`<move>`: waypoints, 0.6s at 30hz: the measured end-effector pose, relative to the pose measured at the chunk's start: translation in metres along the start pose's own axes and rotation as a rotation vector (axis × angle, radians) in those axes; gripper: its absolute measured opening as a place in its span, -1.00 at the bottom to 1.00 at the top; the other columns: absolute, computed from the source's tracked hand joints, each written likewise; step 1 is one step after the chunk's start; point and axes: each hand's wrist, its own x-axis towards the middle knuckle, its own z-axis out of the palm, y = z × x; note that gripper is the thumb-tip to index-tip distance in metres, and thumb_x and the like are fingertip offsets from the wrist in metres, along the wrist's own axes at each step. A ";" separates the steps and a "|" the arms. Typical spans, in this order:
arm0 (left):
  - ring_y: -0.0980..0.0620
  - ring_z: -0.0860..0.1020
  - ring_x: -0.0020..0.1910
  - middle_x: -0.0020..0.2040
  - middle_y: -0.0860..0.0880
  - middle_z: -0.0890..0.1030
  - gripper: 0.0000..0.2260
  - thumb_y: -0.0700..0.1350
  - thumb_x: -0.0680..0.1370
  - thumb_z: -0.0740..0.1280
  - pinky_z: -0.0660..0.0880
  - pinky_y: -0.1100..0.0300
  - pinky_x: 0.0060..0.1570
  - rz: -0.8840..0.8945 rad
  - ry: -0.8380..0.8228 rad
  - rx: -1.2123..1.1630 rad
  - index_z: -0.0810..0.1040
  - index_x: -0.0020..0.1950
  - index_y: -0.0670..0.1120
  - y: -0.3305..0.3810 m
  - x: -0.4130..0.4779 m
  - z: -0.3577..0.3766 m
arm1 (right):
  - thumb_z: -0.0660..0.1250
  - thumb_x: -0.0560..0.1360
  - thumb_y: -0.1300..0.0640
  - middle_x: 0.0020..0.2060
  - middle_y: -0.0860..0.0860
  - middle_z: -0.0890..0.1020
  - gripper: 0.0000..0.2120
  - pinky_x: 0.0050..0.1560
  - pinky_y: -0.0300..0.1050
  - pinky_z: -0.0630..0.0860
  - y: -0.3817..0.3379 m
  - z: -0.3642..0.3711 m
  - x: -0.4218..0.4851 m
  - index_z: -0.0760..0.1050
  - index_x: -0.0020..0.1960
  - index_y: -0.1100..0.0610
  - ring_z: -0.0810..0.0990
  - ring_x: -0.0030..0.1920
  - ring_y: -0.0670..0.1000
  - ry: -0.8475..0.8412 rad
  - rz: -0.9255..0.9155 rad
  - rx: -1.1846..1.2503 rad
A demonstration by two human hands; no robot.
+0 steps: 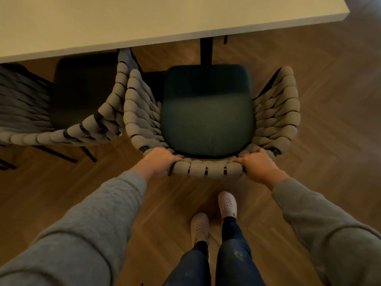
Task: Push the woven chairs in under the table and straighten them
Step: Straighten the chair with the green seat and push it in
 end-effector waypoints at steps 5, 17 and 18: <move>0.01 0.59 0.08 0.11 0.03 0.62 -0.57 -0.06 0.57 0.31 0.51 0.11 0.09 -0.009 0.068 -0.003 0.37 0.43 0.13 -0.014 0.014 -0.008 | 0.18 0.61 0.03 0.18 -0.11 0.56 -0.66 0.28 0.04 0.28 0.013 -0.019 0.020 0.36 0.36 -0.18 0.48 0.23 0.00 -0.024 -0.030 -0.033; 0.05 0.60 -0.02 0.04 0.06 0.63 -0.55 -0.03 0.58 0.27 0.51 0.18 -0.09 -0.106 0.055 0.001 0.31 0.46 0.18 -0.036 0.080 -0.035 | 0.30 0.54 0.04 0.13 -0.13 0.58 -0.63 0.25 0.03 0.29 0.079 -0.059 0.092 0.39 0.31 -0.19 0.51 0.18 0.00 -0.018 -0.070 -0.113; 0.05 0.60 -0.01 0.04 0.06 0.64 -0.55 -0.02 0.58 0.27 0.52 0.17 -0.07 -0.114 0.055 -0.011 0.31 0.46 0.17 -0.038 0.084 -0.038 | 0.31 0.53 0.04 0.13 -0.13 0.57 -0.62 0.25 0.04 0.29 0.083 -0.063 0.098 0.39 0.31 -0.20 0.51 0.19 0.00 -0.019 -0.074 -0.125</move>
